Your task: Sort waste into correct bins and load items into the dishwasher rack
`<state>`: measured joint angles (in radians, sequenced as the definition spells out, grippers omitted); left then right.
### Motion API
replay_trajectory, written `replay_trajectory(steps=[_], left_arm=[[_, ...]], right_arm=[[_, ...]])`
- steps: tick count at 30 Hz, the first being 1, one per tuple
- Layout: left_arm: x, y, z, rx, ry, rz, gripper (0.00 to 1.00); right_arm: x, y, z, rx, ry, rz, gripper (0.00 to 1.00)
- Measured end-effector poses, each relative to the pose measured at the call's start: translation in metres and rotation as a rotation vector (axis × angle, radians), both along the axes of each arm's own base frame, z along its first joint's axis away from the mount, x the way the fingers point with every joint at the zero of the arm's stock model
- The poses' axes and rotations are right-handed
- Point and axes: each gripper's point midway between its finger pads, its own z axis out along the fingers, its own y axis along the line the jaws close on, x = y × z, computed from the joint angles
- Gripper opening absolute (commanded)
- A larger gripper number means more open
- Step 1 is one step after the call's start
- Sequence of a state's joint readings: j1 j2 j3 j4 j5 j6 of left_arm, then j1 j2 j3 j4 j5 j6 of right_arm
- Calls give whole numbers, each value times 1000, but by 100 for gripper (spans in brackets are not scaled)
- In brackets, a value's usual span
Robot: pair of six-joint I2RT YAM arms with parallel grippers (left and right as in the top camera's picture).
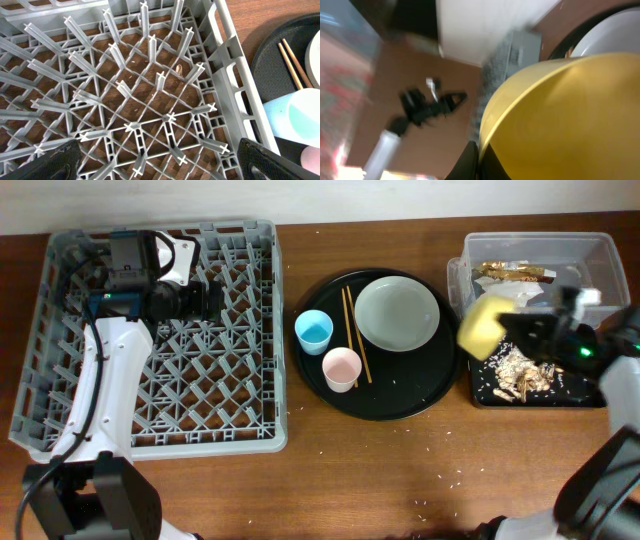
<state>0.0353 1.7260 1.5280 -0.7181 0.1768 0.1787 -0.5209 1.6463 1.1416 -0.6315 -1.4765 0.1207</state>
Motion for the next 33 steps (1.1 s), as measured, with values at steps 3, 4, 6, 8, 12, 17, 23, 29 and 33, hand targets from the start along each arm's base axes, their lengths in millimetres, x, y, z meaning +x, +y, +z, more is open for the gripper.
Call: replay_trajectory(steps=[3, 4, 6, 8, 12, 17, 23, 29, 33], left_arm=[[0, 0, 0, 0, 0, 0, 99], [0, 0, 0, 0, 0, 0, 99], [0, 0, 0, -1, 0, 0, 99], [0, 0, 0, 0, 1, -1, 99], [0, 0, 0, 0, 0, 0, 99], [0, 0, 0, 0, 0, -1, 99], [0, 0, 0, 0, 0, 0, 99], [0, -1, 0, -3, 1, -2, 99], [-2, -5, 0, -24, 7, -18, 99]], right_arm=[[-5, 90, 2, -217, 31, 147, 4], [-6, 114, -3, -294, 46, 177, 4], [-11, 155, -31, -525, 117, 196, 4], [-20, 165, -65, -785, 200, 151, 4], [-21, 166, -106, -1136, 243, 44, 4], [-16, 146, -168, -1303, 394, 27, 4], [-15, 145, -176, -1315, 410, 26, 45], [17, 168, -104, -1175, 358, 32, 51], [37, 192, -67, -1059, 253, 31, 51]])
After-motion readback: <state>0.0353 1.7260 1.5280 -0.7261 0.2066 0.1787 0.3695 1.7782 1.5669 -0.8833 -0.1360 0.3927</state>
